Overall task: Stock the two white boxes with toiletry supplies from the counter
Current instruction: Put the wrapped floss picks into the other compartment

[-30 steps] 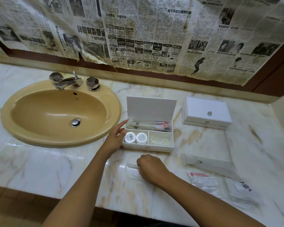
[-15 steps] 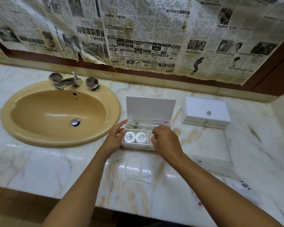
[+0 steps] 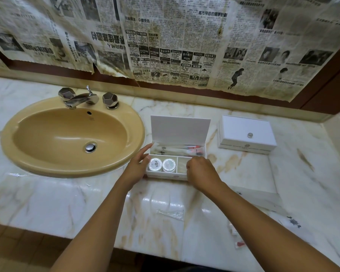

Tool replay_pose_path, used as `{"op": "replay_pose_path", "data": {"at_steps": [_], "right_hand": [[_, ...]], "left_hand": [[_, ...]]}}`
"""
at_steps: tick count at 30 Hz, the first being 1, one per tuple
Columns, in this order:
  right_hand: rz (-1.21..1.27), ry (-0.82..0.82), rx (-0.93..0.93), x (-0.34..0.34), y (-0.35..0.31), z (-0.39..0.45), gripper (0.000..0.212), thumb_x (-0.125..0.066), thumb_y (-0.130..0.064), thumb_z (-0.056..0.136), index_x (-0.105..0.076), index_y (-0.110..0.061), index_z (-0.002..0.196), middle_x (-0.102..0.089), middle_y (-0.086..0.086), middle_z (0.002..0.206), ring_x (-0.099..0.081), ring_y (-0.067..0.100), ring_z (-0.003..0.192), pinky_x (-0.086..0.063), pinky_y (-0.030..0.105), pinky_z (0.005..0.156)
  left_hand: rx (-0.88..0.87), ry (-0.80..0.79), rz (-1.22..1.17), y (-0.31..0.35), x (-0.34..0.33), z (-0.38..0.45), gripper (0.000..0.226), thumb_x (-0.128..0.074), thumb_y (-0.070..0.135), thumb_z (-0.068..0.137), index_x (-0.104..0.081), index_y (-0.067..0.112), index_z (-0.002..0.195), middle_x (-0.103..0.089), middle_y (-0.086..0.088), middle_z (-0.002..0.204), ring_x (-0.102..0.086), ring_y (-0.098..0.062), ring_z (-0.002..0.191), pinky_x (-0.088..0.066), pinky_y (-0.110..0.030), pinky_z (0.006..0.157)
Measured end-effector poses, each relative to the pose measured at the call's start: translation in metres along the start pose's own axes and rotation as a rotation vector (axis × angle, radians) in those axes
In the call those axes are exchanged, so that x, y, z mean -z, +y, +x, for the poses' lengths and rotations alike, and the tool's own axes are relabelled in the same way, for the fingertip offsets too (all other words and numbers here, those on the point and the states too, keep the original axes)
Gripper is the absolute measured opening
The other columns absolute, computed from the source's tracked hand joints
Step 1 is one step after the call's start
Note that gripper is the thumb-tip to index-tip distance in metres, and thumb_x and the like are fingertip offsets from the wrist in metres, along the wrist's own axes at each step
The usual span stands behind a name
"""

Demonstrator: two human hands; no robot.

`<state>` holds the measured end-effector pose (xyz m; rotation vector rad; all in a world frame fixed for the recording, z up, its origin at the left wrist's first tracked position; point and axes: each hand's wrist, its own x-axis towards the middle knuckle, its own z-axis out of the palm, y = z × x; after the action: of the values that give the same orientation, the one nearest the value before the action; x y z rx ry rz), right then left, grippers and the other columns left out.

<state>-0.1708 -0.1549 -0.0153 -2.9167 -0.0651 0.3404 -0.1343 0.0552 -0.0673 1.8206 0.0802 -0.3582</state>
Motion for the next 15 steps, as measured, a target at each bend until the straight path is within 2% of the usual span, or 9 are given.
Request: {"op": "replay_pose_path", "data": {"at_steps": [2, 4, 6, 9, 11, 13, 15], "right_hand": [[-0.001, 0.002, 0.045, -0.005, 0.0, 0.0, 0.025, -0.043, -0.017, 0.093, -0.057, -0.011, 0.073, -0.059, 0.009, 0.081, -0.056, 0.028, 0.085, -0.039, 0.032, 0.074], [-0.065, -0.078, 0.049, -0.013, -0.001, -0.002, 0.05, -0.031, -0.043, 0.1, -0.065, -0.011, 0.084, -0.064, 0.009, 0.096, -0.055, 0.028, 0.098, -0.037, 0.039, 0.089], [-0.119, -0.131, 0.039, -0.017, -0.003, -0.003, 0.067, -0.02, -0.057, 0.099, -0.068, -0.009, 0.096, -0.064, 0.009, 0.108, -0.051, 0.028, 0.108, -0.032, 0.041, 0.095], [-0.1, -0.082, 0.035, -0.018, -0.006, -0.004, 0.067, -0.022, -0.058, 0.098, -0.068, -0.01, 0.101, -0.062, 0.008, 0.112, -0.048, 0.027, 0.112, -0.031, 0.041, 0.097], [-0.062, 0.08, 0.065, -0.02, -0.006, -0.005, 0.053, -0.035, -0.052, 0.098, -0.07, -0.013, 0.099, -0.065, 0.005, 0.105, -0.053, 0.026, 0.108, -0.036, 0.041, 0.094], [0.003, 0.257, 0.14, -0.022, -0.01, -0.008, 0.036, -0.05, -0.04, 0.09, -0.072, -0.013, 0.083, -0.066, 0.003, 0.085, -0.06, 0.026, 0.089, -0.045, 0.04, 0.079], [0.047, 0.36, 0.24, -0.028, -0.016, -0.016, 0.028, -0.05, -0.031, 0.083, -0.066, -0.015, 0.067, -0.06, 0.001, 0.068, -0.059, 0.025, 0.071, -0.046, 0.035, 0.063]], "left_hand": [[0.002, 0.0, 0.003, -0.001, 0.001, 0.0, 0.038, -0.044, 0.027, 0.103, -0.045, 0.058, 0.125, -0.059, 0.003, 0.116, -0.05, -0.009, 0.091, -0.04, -0.011, 0.069], [0.008, 0.005, 0.011, -0.001, 0.0, 0.0, 0.038, -0.045, 0.028, 0.103, -0.045, 0.055, 0.13, -0.06, 0.002, 0.122, -0.053, -0.006, 0.093, -0.041, -0.011, 0.072], [0.007, 0.01, 0.011, 0.0, 0.0, 0.0, 0.038, -0.045, 0.028, 0.103, -0.045, 0.053, 0.132, -0.06, 0.001, 0.123, -0.054, -0.005, 0.095, -0.042, -0.012, 0.073], [0.007, 0.006, 0.009, -0.001, 0.001, 0.0, 0.039, -0.044, 0.028, 0.103, -0.045, 0.051, 0.134, -0.059, 0.002, 0.123, -0.054, 0.001, 0.095, -0.041, -0.011, 0.073], [0.009, 0.005, 0.006, 0.0, 0.0, 0.0, 0.039, -0.044, 0.028, 0.103, -0.045, 0.051, 0.134, -0.059, 0.003, 0.122, -0.053, 0.0, 0.092, -0.042, -0.008, 0.07], [0.007, 0.008, -0.001, -0.001, 0.0, 0.0, 0.038, -0.044, 0.027, 0.103, -0.045, 0.052, 0.131, -0.059, 0.003, 0.119, -0.053, -0.004, 0.091, -0.042, -0.006, 0.068], [0.002, 0.008, -0.008, -0.001, 0.0, 0.001, 0.038, -0.045, 0.026, 0.103, -0.046, 0.054, 0.128, -0.059, 0.002, 0.114, -0.05, -0.008, 0.093, -0.042, -0.008, 0.068]]}}
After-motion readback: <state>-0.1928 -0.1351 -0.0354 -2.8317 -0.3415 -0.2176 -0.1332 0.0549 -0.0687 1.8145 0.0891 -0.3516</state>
